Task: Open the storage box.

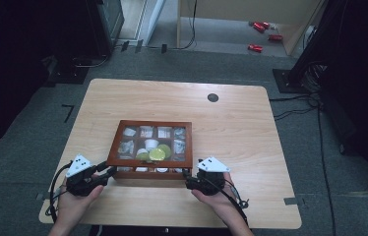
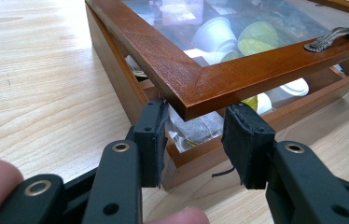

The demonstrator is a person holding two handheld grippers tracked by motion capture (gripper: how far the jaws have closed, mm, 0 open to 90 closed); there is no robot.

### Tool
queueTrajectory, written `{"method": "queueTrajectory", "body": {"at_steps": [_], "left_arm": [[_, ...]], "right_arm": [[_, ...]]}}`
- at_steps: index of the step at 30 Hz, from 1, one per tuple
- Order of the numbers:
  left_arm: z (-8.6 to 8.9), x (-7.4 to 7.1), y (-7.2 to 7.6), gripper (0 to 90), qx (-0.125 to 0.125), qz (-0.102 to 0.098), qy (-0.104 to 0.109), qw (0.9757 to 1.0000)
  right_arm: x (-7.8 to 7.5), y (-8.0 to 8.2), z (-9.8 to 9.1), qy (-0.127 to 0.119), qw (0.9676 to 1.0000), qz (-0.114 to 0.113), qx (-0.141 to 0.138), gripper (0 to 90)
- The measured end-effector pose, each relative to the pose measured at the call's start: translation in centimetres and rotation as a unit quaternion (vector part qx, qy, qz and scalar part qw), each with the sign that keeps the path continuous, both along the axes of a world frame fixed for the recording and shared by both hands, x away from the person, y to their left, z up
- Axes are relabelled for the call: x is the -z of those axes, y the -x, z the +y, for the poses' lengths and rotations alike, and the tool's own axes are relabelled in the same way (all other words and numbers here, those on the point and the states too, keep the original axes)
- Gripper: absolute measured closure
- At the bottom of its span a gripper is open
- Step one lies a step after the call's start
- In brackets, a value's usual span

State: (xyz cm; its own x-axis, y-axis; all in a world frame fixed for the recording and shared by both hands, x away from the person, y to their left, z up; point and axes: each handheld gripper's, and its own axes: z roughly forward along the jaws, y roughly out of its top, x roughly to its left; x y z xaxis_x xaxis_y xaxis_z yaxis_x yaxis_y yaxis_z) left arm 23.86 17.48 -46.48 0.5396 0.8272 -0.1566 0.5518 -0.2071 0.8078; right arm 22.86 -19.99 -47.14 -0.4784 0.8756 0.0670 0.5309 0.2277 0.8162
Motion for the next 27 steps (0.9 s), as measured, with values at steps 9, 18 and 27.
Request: {"method": "queueTrajectory", "body": {"at_steps": [9, 18, 27], "left_arm": [[0.5, 0.0, -0.1, 59.7, -0.004, 0.003, 0.005, 1.0], [1.1, 1.7, -0.3, 32.1, -0.034, 0.028, -0.042, 0.9981], [1.5, 4.1, -0.6, 11.1, -0.034, 0.083, -0.082, 0.9926]], "right_arm": [[-0.3, -0.4, 0.0, 0.017, 0.9994, -0.03, -0.005, 35.8], [-1.9, -1.1, -0.2, 0.009, 0.9986, -0.05, -0.01, 35.0], [-3.3, -2.5, -0.3, 0.007, 0.9975, -0.067, -0.022, 32.7]]}}
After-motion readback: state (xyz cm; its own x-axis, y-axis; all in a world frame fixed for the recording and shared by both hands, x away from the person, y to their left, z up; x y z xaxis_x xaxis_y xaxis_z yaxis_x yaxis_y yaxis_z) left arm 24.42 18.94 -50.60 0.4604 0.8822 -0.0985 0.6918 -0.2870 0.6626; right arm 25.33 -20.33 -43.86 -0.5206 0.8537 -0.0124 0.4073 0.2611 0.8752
